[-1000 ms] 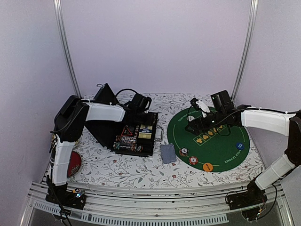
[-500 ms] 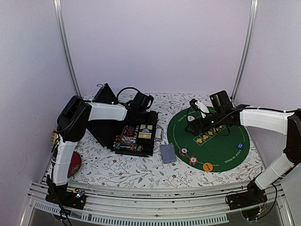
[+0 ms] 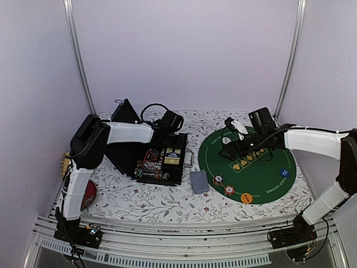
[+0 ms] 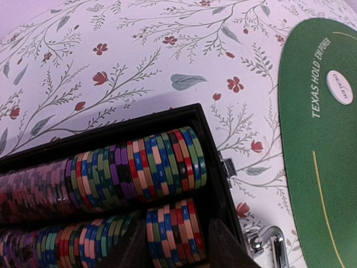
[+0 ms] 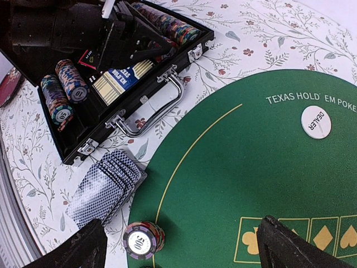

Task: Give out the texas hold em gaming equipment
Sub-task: Pick up the pile of poker chips from the chip case, then pass from the left arm to the right

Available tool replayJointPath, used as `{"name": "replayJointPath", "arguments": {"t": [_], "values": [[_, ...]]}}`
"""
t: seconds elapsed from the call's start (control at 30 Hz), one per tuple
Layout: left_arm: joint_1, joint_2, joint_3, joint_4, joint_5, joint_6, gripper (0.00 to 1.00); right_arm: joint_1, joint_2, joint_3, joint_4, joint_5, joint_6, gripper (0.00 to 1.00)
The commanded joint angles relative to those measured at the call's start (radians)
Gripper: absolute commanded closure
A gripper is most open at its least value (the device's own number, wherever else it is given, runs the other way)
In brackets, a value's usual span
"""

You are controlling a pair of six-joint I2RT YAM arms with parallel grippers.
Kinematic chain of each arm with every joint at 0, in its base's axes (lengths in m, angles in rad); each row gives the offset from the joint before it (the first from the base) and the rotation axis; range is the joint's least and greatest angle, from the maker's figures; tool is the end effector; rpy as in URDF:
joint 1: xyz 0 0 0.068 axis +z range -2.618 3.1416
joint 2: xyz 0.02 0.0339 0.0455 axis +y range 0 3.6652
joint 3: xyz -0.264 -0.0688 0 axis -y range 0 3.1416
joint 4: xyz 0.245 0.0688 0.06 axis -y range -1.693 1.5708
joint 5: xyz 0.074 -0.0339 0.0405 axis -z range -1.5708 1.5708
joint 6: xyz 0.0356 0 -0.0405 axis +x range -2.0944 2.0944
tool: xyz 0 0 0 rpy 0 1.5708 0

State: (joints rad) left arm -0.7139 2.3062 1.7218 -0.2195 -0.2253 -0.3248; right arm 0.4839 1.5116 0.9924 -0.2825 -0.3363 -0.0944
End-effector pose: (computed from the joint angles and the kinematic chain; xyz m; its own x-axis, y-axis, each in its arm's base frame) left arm 0.3907 -0.3279 0.1459 -0.6821 0.1793 -0.7090 0.3202 0.9449 -0.0690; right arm 0.2793 0.1601 0.2302 -0.5727 -0.4015 -0.7147 -0.6994 0.6941 0.1705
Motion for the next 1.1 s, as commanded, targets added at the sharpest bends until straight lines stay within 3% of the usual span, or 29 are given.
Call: {"name": "replayJointPath", "arguments": {"t": [0.0, 0.13, 0.3, 0.37, 0.47, 0.83, 1.07], "values": [[0.003, 0.006, -0.009, -0.043, -0.009, 0.003, 0.6, 0.002, 0.015, 0.034, -0.004, -0.018, -0.009, 0.05], [-0.003, -0.005, -0.043, 0.024, 0.092, -0.003, 0.61, 0.002, 0.02, 0.036, -0.008, -0.018, -0.008, 0.05], [-0.01, 0.042, 0.001, -0.022, 0.064, -0.004, 0.6, 0.003, 0.019, 0.041, -0.012, -0.017, -0.008, 0.05], [-0.009, 0.051, 0.009, -0.038, 0.042, -0.011, 0.71, 0.003, 0.016, 0.041, -0.015, -0.014, -0.008, 0.05], [-0.01, 0.029, -0.008, -0.022, 0.019, -0.016, 1.0, 0.002, 0.008, 0.039, -0.008, -0.009, -0.008, 0.05], [-0.023, -0.309, -0.191, 0.109, 0.14, -0.027, 1.0, 0.002, -0.091, 0.03, 0.031, 0.03, -0.028, 0.06], [-0.031, -0.579, -0.413, 0.243, 0.498, -0.164, 1.0, 0.072, -0.216, -0.012, 0.159, 0.056, -0.203, 0.08]]}}
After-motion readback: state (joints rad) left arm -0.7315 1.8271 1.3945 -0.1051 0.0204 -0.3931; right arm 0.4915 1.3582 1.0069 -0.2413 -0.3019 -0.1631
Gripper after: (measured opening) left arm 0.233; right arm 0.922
